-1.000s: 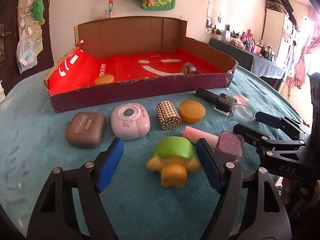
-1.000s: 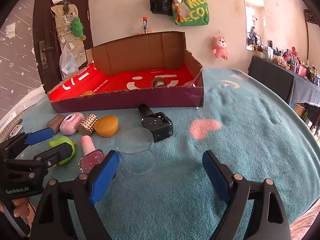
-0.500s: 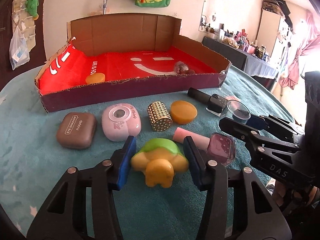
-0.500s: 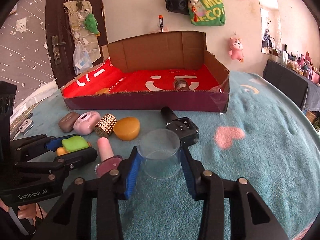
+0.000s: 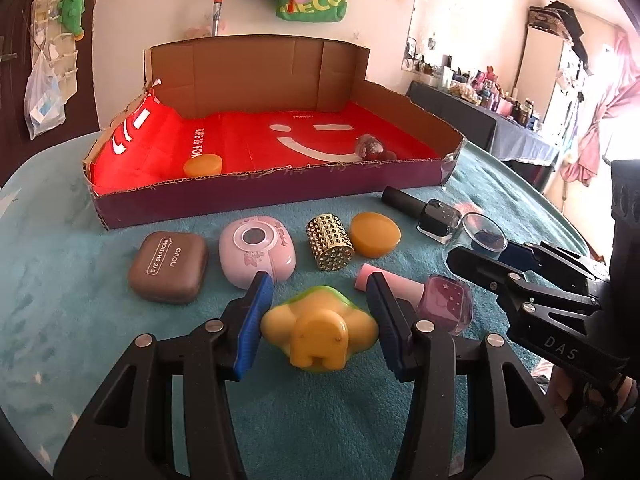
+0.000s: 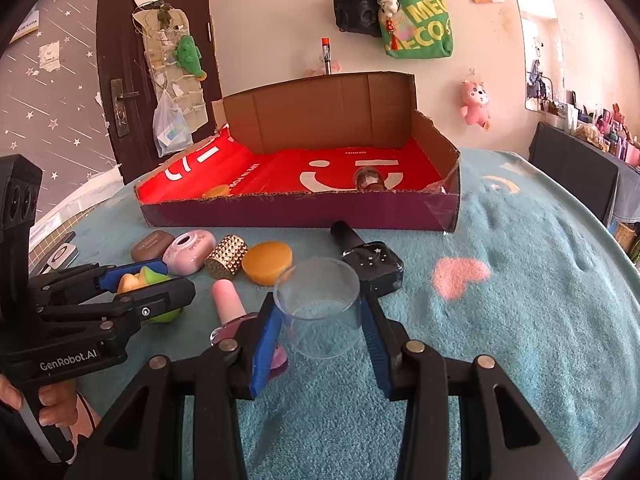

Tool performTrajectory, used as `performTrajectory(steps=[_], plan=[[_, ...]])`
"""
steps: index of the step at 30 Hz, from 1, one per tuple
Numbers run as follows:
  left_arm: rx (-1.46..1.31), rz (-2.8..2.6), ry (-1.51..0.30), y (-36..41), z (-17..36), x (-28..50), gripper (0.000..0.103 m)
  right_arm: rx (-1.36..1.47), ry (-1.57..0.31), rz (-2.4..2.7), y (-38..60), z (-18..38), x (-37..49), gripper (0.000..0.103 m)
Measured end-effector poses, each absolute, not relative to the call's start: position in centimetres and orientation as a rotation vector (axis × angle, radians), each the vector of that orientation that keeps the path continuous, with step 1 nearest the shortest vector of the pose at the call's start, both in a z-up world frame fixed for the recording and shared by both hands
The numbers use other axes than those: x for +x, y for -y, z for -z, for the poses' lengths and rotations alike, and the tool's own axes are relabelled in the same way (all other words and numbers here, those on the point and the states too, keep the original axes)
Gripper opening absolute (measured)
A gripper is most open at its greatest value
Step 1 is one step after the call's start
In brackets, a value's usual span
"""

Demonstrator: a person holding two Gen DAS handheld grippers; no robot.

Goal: Organize rigid objects
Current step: 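Carry the turtle toy with the left tool while the right tool carries the glass cup into the box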

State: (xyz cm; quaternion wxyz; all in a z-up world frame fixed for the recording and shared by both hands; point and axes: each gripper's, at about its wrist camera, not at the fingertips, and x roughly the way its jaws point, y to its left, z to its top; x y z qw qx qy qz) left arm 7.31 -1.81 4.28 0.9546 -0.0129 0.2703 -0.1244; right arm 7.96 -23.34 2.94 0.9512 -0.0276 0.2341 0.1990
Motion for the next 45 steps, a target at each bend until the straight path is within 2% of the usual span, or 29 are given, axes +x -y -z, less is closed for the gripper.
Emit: performTrajectory(steps=[13,22,23,25,29,38,41,42,44,45], plan=[[-0.007,0.259,-0.518,2.0,-4.7,6.8,0.047,-0.061,-0.468,-0.404,23.3,-3.2,7.8,0.044],[0.054,0.238,-0.526,1.8,-2.8,5.4,0.048,-0.044,-0.522,-0.372,24.8,-2.1,7.5,0.044],[0.061,0.233,-0.53,1.9,-2.5,5.2,0.049,-0.047,-0.527,-0.374,24.8,-1.9,7.4,0.044],[0.065,0.227,-0.546,1.9,-2.0,5.2,0.057,-0.06,-0.52,-0.37,24.7,-1.7,7.0,0.044],[0.059,0.226,-0.534,1.9,-1.9,4.8,0.066,-0.061,-0.525,-0.372,24.7,-1.4,7.1,0.044],[0.032,0.182,-0.537,1.0,-1.9,4.9,0.066,-0.047,-0.518,-0.378,25.0,-1.3,7.1,0.046],[0.015,0.187,-0.534,0.5,-1.9,4.8,0.065,-0.051,-0.511,-0.38,25.0,-1.3,7.1,0.045],[0.012,0.19,-0.53,0.5,-1.9,4.6,0.062,-0.053,-0.51,-0.38,25.0,-1.3,7.0,0.045],[0.01,0.213,-0.528,0.5,-1.9,4.5,0.049,-0.058,-0.504,-0.379,25.0,-1.2,7.0,0.043],[0.012,0.217,-0.526,0.6,-1.9,4.4,0.046,-0.06,-0.5,-0.381,25.0,-1.2,6.9,0.043]])
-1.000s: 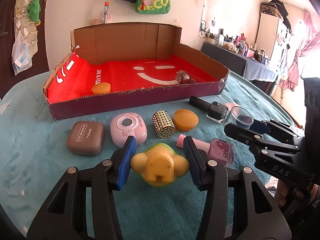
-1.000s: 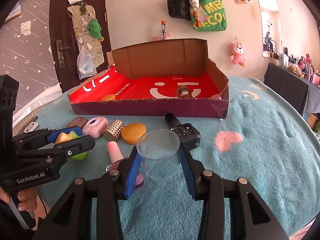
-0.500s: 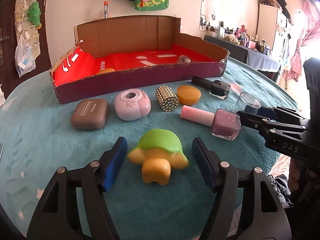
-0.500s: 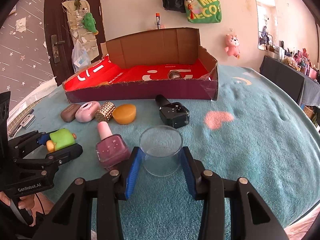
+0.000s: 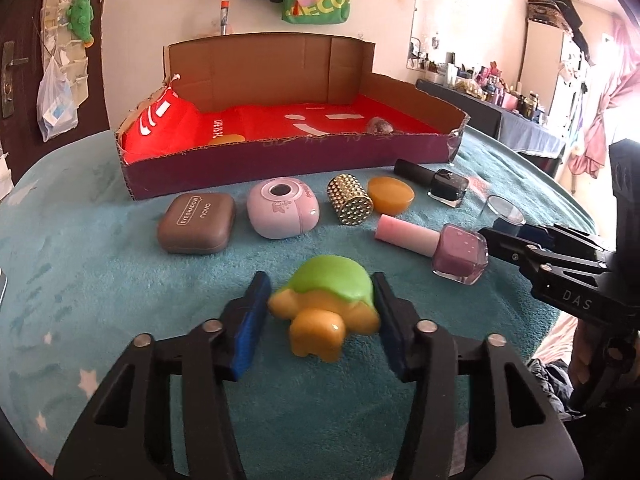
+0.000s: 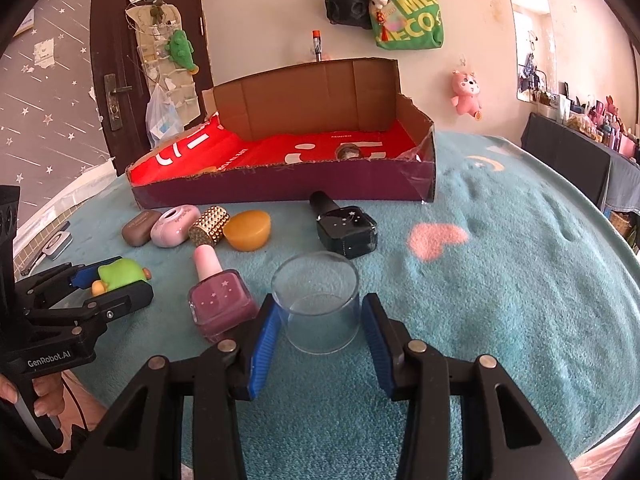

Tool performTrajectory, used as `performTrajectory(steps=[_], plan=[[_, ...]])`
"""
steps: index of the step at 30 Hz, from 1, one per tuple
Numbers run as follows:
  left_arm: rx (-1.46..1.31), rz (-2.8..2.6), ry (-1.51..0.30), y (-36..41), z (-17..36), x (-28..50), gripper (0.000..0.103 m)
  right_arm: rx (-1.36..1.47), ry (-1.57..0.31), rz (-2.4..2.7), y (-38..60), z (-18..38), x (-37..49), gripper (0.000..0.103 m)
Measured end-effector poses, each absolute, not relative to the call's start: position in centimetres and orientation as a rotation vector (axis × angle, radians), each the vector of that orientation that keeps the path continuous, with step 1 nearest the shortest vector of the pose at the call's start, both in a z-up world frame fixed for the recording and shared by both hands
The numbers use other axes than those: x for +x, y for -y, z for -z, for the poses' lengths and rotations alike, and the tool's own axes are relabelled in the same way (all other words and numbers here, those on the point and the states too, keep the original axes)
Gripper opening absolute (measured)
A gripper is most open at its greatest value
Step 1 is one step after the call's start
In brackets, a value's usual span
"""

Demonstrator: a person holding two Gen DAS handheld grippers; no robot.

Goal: Organize rigid objects
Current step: 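Carry the turtle toy with the left tool while the right tool carries the glass cup into the box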

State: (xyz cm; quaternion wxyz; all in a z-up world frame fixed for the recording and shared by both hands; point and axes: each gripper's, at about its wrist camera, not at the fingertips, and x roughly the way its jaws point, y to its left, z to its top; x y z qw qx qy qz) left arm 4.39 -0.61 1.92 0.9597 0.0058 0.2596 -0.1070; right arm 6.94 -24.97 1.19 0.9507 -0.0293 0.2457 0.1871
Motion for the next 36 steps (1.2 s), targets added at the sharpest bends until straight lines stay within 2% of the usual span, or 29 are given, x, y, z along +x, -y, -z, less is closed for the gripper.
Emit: performTrajectory(steps=[11,18,27,36], plan=[[0.015,0.218,-0.504,1.0,-2.1,4.2,0.046,-0.043,-0.485,-0.392,25.4,-1.3,6.7,0.042],[-0.015,0.253,-0.44,0.6,-4.9,4.9,0.046,-0.04,-0.45,-0.423,25.1,-3.3,7.2,0.042],[0.026,0.32,-0.481,0.4,-9.7,13.5,0.046,-0.122,-0.41,-0.535,21.5,-9.5,14.5,0.042],[0.09,0.371,-0.592,0.2,-9.8,21.0,0.046,-0.22,-0.579,-0.647,18.3,-10.1,22.3,0.042]])
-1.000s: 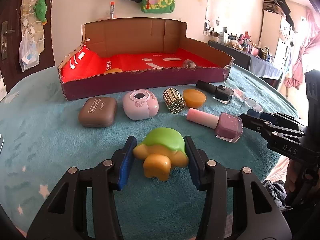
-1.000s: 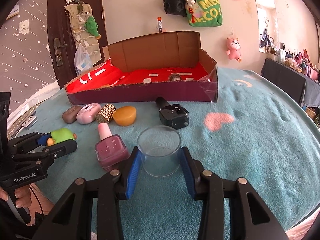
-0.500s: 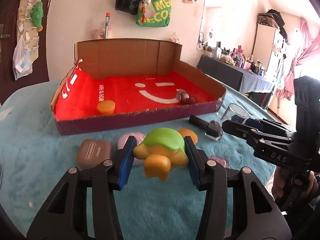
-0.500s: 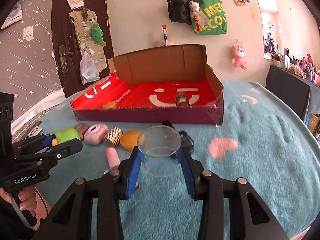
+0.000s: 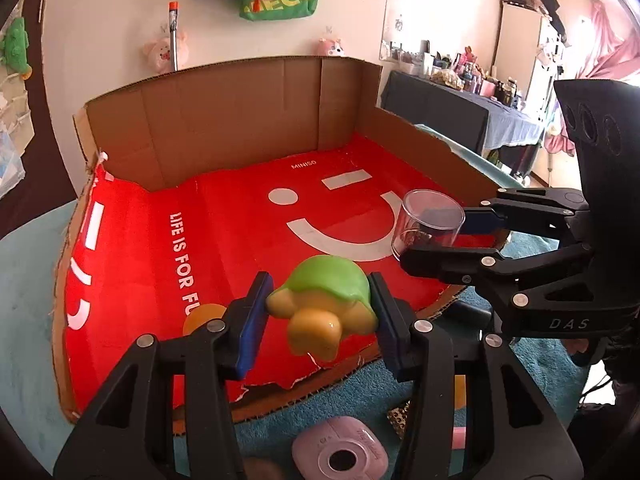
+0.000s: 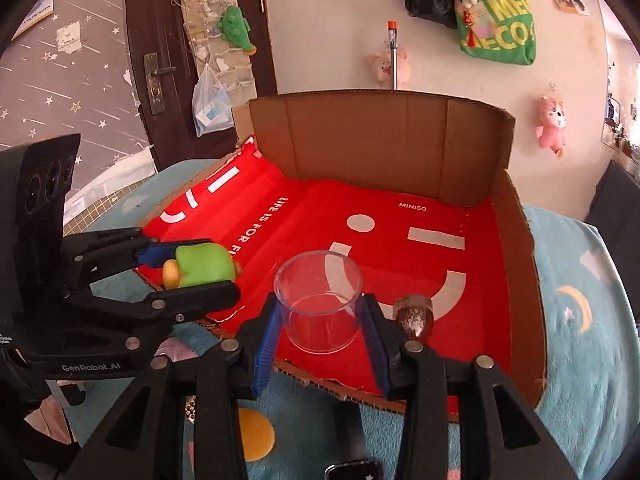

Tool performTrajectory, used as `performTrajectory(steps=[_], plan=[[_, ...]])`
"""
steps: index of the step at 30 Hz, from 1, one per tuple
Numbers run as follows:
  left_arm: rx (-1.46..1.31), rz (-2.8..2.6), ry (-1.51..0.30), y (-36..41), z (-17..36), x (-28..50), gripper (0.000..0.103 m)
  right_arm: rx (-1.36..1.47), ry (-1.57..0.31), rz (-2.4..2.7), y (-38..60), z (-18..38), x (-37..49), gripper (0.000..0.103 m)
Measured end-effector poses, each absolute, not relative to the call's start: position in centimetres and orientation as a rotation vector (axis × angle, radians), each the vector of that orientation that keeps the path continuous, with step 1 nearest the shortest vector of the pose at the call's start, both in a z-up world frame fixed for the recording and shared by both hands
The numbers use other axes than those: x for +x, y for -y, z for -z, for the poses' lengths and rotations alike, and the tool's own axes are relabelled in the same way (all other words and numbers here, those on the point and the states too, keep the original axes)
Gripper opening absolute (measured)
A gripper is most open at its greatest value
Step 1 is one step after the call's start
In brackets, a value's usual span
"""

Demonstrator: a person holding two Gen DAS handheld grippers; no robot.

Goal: Organize rigid objects
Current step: 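Carry the turtle toy with the left tool while the right tool carries the glass cup into the box, then lower the turtle toy and the upright glass cup onto the red sheet and open both tools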

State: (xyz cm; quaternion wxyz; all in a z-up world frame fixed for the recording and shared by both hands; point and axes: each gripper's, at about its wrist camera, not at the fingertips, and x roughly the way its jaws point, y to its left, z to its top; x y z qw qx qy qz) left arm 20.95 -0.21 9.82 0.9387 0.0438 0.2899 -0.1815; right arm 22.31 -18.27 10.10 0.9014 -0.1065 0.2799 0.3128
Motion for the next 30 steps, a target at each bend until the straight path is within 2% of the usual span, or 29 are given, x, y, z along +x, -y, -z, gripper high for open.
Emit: performTrajectory(steps=[17,30], plan=[[0.132,0.417,-0.758,1.2,-7.5,25.4,0.046,-0.284,-0.762,-0.704,17.0,-7.5,26.5,0.042],[0.146,0.406,-0.757,1.6,-7.5,25.6,0.047,-0.282,-0.782,-0.692,17.0,-6.5,27.3,0.043]])
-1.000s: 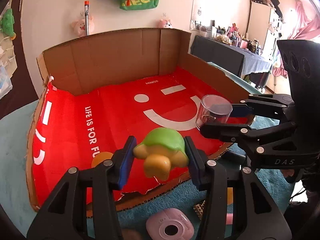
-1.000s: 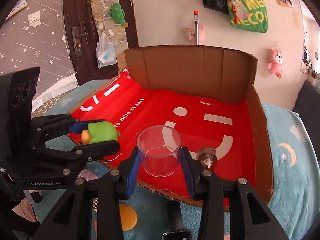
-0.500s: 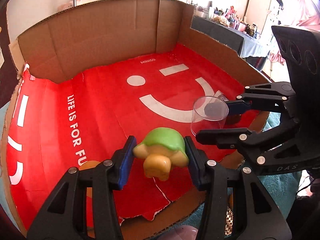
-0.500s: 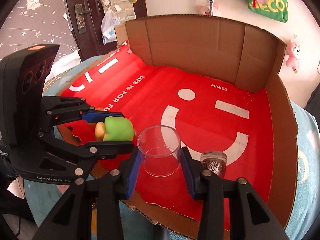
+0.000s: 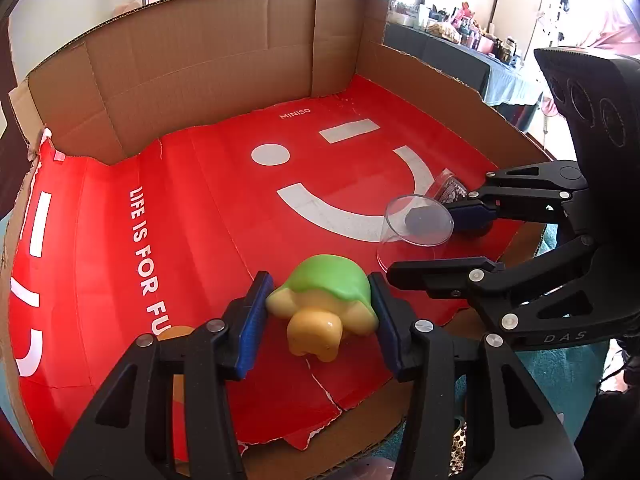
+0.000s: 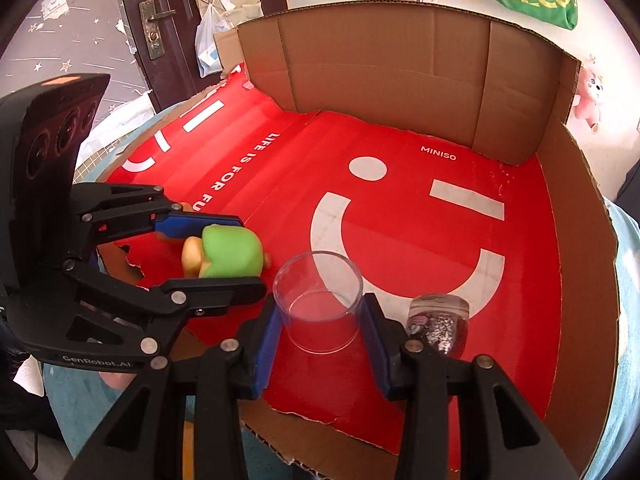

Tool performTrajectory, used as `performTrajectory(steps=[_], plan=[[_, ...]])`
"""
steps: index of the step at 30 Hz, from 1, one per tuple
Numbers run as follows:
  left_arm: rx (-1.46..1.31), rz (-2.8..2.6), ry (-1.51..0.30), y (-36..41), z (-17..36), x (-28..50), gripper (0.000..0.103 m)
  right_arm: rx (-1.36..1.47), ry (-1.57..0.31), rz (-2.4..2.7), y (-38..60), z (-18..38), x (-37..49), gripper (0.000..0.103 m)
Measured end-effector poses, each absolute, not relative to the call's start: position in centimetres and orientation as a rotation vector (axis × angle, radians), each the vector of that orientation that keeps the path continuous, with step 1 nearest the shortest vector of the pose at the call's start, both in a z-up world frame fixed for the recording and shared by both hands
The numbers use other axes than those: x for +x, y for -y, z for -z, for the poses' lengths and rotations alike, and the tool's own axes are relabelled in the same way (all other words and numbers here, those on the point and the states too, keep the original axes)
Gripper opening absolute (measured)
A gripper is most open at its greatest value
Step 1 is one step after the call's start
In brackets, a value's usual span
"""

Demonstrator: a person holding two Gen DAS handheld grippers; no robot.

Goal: Organize rigid objects
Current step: 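Lower the turtle toy and the upright glass cup onto the red sheet and open both tools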

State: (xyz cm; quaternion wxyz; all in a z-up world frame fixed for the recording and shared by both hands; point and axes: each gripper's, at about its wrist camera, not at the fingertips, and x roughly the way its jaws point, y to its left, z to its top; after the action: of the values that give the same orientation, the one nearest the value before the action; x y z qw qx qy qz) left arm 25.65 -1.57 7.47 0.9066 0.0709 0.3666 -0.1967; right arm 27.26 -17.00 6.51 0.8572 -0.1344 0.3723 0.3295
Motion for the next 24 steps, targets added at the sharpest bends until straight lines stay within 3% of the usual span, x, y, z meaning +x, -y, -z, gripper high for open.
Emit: performTrajectory(steps=[12,24], plan=[[0.159,0.408,-0.752,1.6,-7.5,25.5,0.048,-0.29,-0.783,-0.692,16.8,-6.5,27.3,0.043],[0.156,0.374,-0.692,1.1,-8.5,24.5,0.061,-0.281,-0.779,-0.683,16.9,-6.6,27.2,0.044]])
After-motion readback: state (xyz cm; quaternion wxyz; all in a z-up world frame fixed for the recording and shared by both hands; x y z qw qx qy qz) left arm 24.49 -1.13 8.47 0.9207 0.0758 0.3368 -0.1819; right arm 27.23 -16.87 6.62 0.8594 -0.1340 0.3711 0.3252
